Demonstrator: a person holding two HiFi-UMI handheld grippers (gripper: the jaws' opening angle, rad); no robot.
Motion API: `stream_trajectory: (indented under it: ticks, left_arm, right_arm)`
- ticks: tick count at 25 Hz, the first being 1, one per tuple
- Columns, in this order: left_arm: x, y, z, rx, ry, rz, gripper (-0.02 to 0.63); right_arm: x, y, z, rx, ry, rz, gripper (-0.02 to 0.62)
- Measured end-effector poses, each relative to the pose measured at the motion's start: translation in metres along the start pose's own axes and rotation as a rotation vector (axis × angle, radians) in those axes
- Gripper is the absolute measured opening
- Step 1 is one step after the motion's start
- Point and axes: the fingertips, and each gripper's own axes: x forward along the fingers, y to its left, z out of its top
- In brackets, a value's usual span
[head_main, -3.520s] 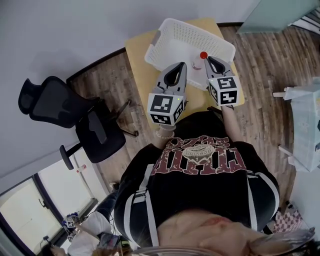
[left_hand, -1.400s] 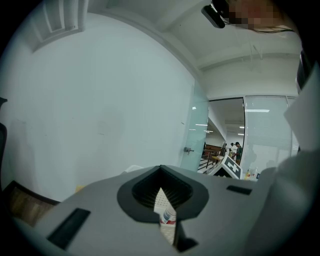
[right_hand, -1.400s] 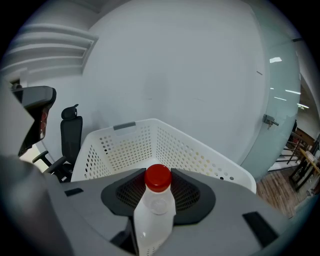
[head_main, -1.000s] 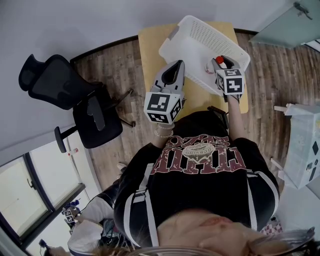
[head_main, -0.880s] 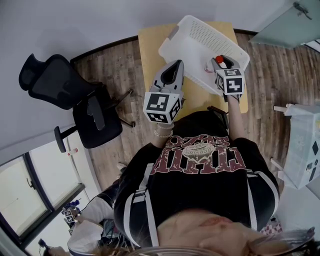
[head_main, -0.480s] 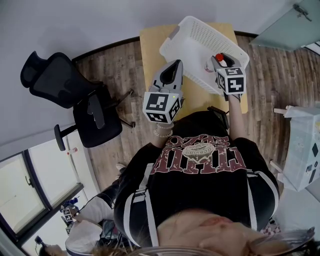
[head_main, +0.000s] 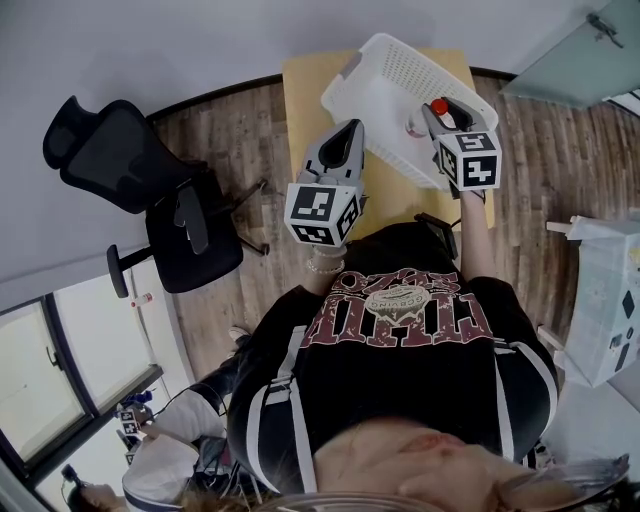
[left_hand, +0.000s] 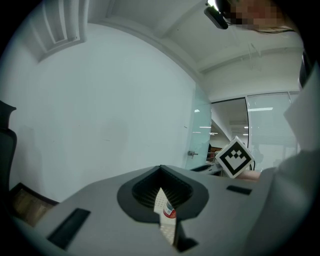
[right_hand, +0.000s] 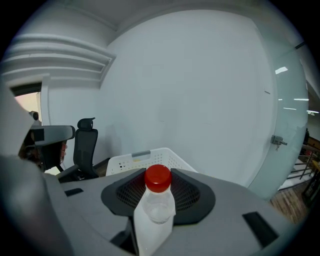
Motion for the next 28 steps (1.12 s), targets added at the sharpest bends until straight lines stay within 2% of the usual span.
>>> stream_trajectory:
  ticks: [16, 28]
  left_arm:
    - [-0.017, 0.002, 0.002, -0.006, -0.019, 0.037, 0.046]
    - [-0.037, 0.019, 0.003, -0.024, -0.037, 0.088, 0.046]
  right_arm:
    - [-0.024, 0.026, 0.053, -0.051, -0.118, 0.082, 0.156]
    - [-0.040, 0.059, 0.095, -0.110, -0.199, 0.144, 0.156]
